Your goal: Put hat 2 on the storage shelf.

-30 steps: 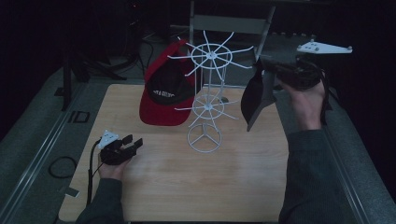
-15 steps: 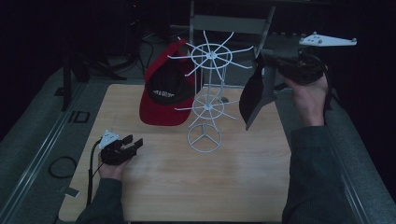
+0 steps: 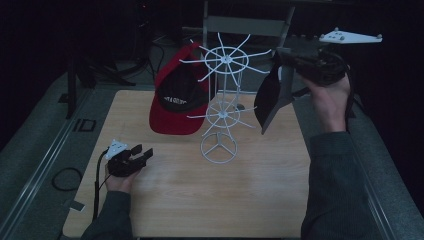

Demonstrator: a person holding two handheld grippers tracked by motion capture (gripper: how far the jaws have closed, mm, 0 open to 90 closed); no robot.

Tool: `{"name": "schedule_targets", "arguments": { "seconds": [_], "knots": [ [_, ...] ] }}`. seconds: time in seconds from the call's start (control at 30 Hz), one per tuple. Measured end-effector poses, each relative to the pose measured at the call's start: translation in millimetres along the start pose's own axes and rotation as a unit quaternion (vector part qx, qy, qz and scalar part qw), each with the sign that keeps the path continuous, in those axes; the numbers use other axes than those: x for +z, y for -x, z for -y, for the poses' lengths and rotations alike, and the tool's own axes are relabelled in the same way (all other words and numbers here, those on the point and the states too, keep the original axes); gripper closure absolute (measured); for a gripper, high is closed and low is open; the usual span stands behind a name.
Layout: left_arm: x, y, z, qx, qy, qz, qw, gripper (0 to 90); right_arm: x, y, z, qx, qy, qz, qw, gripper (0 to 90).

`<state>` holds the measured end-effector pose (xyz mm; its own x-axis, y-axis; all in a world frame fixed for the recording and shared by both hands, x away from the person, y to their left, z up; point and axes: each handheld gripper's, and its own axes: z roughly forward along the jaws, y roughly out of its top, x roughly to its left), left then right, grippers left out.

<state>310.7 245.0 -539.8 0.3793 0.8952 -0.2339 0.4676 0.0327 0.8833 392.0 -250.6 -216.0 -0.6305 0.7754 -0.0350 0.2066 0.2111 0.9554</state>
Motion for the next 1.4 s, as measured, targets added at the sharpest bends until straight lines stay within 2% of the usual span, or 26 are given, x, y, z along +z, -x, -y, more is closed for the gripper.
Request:
{"name": "schedule_targets", "arguments": {
  "seconds": [0.63,1.4],
  "knots": [
    [0.4,-0.4,0.3,-0.003,-0.001,0.001,1.0000,47.3,-1.1,-2.0,-8.9,-0.004,0.004,-0.001,1.0000,89.6],
    [0.2,-0.2,0.2,-0.001,0.000,0.001,1.0000,47.3,6.2,-11.2,-12.6,-0.009,0.007,-0.021,0.9997,89.6]
  ]
}}
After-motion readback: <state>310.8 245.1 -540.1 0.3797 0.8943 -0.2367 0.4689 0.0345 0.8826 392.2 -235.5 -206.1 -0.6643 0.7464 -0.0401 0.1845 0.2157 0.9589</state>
